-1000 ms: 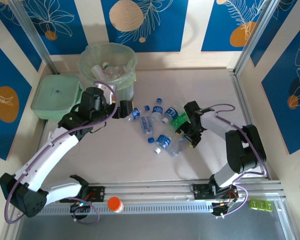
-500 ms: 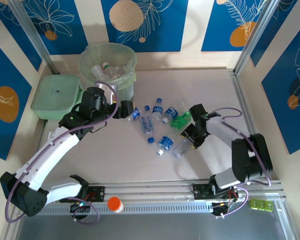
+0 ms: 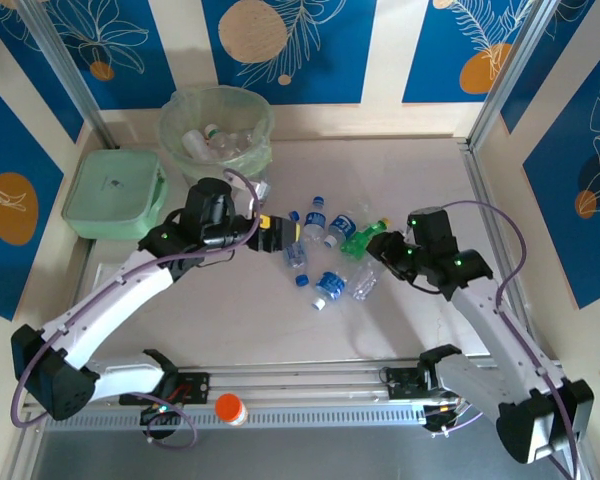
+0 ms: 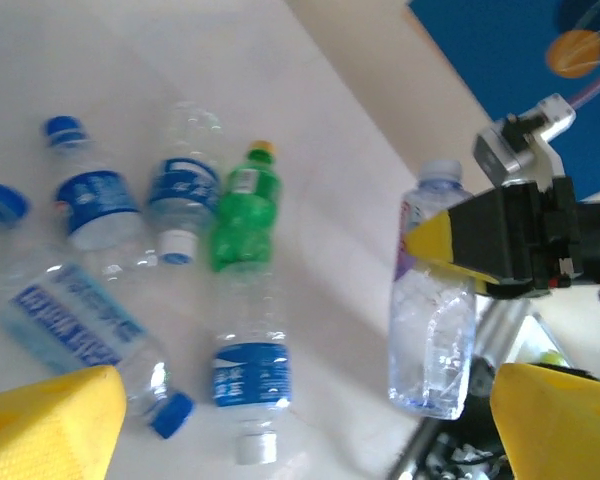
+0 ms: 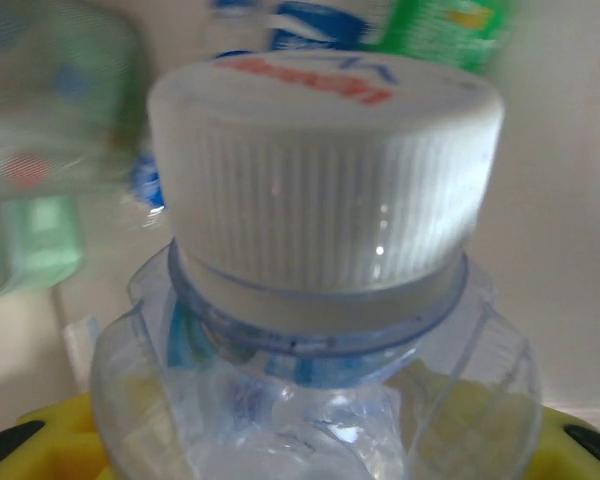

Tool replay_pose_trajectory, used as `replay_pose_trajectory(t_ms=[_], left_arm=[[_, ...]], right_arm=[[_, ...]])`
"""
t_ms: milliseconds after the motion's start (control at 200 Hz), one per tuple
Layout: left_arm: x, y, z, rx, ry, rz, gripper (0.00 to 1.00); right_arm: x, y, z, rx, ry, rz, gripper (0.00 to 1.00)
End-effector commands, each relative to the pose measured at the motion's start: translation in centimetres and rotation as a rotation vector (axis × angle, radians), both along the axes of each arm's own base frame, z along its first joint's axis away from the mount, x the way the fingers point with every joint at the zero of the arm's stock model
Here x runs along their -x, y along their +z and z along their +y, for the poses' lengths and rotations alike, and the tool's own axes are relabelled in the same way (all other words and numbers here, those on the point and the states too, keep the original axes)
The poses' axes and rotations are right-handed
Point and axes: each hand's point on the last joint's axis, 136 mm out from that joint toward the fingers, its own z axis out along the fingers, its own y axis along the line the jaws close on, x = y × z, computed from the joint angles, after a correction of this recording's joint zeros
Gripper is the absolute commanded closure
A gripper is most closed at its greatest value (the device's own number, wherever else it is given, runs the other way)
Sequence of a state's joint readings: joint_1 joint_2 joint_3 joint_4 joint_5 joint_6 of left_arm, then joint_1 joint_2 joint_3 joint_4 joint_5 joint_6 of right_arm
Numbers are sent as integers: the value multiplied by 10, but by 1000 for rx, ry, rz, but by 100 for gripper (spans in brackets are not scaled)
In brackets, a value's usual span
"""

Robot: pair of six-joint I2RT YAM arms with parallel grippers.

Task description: Put the plastic bottles in the bin

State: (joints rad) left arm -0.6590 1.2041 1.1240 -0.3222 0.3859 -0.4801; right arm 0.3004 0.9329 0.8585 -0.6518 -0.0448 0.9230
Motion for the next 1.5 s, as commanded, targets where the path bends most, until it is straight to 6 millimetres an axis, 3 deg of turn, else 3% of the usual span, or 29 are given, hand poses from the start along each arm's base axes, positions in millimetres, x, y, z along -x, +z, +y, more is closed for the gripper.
replay_pose_trajectory(t_ms=[0, 200, 460, 790, 1065, 1335, 1405, 1495], left_arm=[[28, 28, -29, 167, -153, 9, 0], [58, 23, -62, 120, -300, 9, 1], [67, 23, -75, 95, -345, -19, 1], [86, 40, -94, 206, -454, -13, 4], [88, 46, -99, 222, -485, -31, 31], [85, 44, -99, 205, -470, -44, 49], [82, 42, -96, 190, -449, -54, 52], [80, 45, -92, 177, -424, -76, 52]], right_arm=[[-4, 64, 36, -120, 199, -194, 52], [6, 120, 72, -225, 367, -336, 52], [28, 152, 98, -325, 481, -442, 51], [33, 150, 101, -352, 477, -465, 51], [33, 141, 103, -363, 467, -452, 51], [33, 138, 102, -380, 442, -451, 51], [32, 136, 100, -360, 432, -446, 45], [29, 132, 94, -319, 405, -437, 25]])
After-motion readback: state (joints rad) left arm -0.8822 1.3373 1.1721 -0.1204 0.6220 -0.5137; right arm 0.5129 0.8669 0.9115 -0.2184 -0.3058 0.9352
